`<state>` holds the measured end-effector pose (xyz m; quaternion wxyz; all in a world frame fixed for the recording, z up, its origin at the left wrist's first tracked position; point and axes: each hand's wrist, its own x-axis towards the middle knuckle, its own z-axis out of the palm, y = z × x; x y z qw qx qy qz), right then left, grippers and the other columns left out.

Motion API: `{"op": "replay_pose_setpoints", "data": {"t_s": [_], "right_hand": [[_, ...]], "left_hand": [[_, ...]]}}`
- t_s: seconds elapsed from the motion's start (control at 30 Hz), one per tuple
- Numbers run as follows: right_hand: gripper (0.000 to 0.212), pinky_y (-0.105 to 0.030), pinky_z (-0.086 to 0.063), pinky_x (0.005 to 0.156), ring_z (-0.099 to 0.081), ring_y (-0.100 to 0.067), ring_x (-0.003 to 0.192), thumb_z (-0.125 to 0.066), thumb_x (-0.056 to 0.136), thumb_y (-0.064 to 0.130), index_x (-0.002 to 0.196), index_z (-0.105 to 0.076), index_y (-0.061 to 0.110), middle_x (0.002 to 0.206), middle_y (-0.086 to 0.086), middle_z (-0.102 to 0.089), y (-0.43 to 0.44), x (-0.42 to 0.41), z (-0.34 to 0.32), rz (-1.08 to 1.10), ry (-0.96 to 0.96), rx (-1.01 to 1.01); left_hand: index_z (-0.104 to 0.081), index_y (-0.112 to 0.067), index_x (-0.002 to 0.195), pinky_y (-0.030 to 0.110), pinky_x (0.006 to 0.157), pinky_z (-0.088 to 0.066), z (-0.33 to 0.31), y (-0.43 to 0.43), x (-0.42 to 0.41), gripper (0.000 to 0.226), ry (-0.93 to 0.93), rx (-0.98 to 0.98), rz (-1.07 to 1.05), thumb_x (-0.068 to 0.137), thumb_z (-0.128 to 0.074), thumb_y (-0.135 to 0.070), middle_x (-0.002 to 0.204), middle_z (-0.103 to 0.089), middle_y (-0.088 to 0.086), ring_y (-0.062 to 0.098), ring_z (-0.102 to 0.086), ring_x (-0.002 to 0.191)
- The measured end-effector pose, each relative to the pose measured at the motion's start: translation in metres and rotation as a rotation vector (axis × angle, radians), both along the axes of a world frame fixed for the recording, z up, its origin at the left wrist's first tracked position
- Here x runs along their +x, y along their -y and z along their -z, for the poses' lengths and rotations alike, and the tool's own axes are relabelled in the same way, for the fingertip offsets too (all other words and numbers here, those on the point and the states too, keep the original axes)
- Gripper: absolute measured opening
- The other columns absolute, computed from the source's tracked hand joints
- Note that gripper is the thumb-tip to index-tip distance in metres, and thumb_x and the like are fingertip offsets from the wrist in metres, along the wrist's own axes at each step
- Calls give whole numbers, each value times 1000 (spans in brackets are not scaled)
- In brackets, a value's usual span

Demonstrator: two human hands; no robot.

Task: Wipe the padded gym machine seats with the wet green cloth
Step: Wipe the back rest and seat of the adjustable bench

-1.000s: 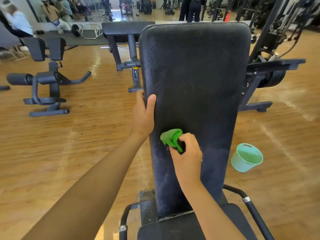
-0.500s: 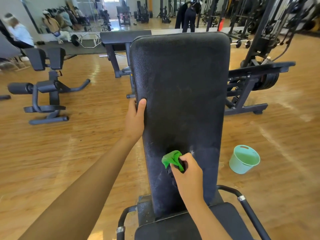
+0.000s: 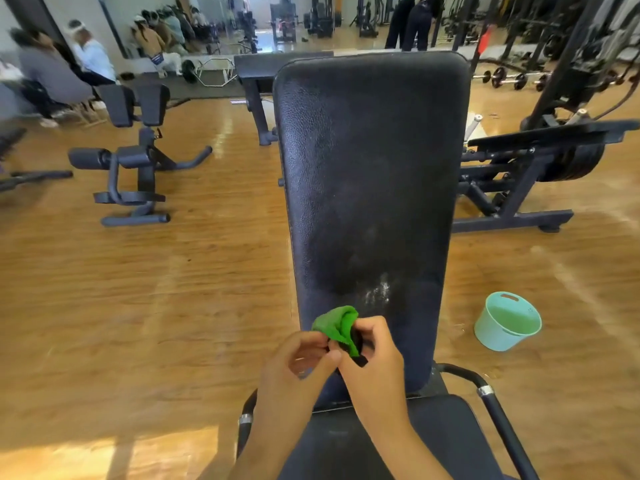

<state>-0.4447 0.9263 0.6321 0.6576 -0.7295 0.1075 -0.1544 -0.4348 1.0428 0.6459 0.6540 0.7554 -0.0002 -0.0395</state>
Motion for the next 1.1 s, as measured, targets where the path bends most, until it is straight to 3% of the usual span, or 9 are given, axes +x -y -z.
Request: {"op": "replay_pose_setpoints", "data": {"t_s": [0.17, 0.23, 0.33, 0.47, 0.73, 0.93, 1.0, 1.1], "right_hand": [[35, -12, -51, 79, -64, -4, 100, -77, 77, -1, 102, -63, 19, 106, 5, -66, 5, -15, -8, -129, 56, -9], [30, -13, -51, 82, -63, -8, 104, -79, 79, 10, 103, -63, 20, 110, 3, -64, 6, -23, -11, -164, 94, 3], [26, -21, -51, 87, -63, -16, 105, -77, 77, 30, 98, -63, 26, 107, 7, -64, 5, -35, -14, -154, 123, -26], [19, -18, -51, 81, -67, -11, 95, -77, 78, 7, 91, -64, 12, 94, 1, -70, 6, -46, -20, -122, 100, 188], [16, -22, -52, 67, -64, -12, 73, -62, 87, -4, 78, -64, 9, 75, -4, -68, 22, -64, -21, -9, 31, 142], [26, -8, -43, 62, -59, 2, 64, -53, 89, -8, 71, -54, 11, 65, 10, -65, 35, -73, -37, 16, -7, 146], [23, -7, -39, 58, -52, 2, 59, -54, 89, -6, 72, -51, 10, 60, 12, -58, 40, -76, -41, 0, -3, 93], [18, -13, -34, 52, -39, 0, 53, -55, 91, -1, 76, -50, 8, 53, 14, -44, 47, -80, -43, -13, 5, 7]], "left_hand": [[-70, -20, 98, 24, 80, -51, -10, 5, -14, 17, 20, -29, -44, 82, -73, -14, 92, -73, -7, 10, -68, 91], [-70, -17, 97, 20, 71, -50, -16, 9, -19, 12, 6, -92, -74, 86, -68, -16, 90, -73, -6, 5, -67, 86], [-70, -14, 94, 24, 71, -50, -20, 12, -27, 11, 4, -134, -107, 89, -64, -20, 87, -73, -2, 8, -67, 82], [-70, -13, 90, 18, 75, -49, -18, 15, -41, 8, 67, -118, -76, 89, -63, -9, 85, -71, 1, 14, -66, 85], [-70, -15, 84, 21, 73, -48, -16, 11, -69, 20, 106, -72, -77, 93, -56, -3, 82, -71, 1, 12, -64, 79], [-65, -20, 77, 53, 81, -49, -20, -7, -72, 25, 63, -43, -92, 95, -53, -7, 76, -65, 3, 20, -60, 77], [-64, -21, 76, 59, 84, -48, -21, -11, -71, 25, 41, -41, -89, 96, -53, -10, 78, -64, 6, 26, -60, 80], [-64, -21, 76, 61, 84, -48, -24, -11, -69, 25, 17, -65, -93, 97, -53, -12, 75, -64, 3, 23, -62, 80]]}}
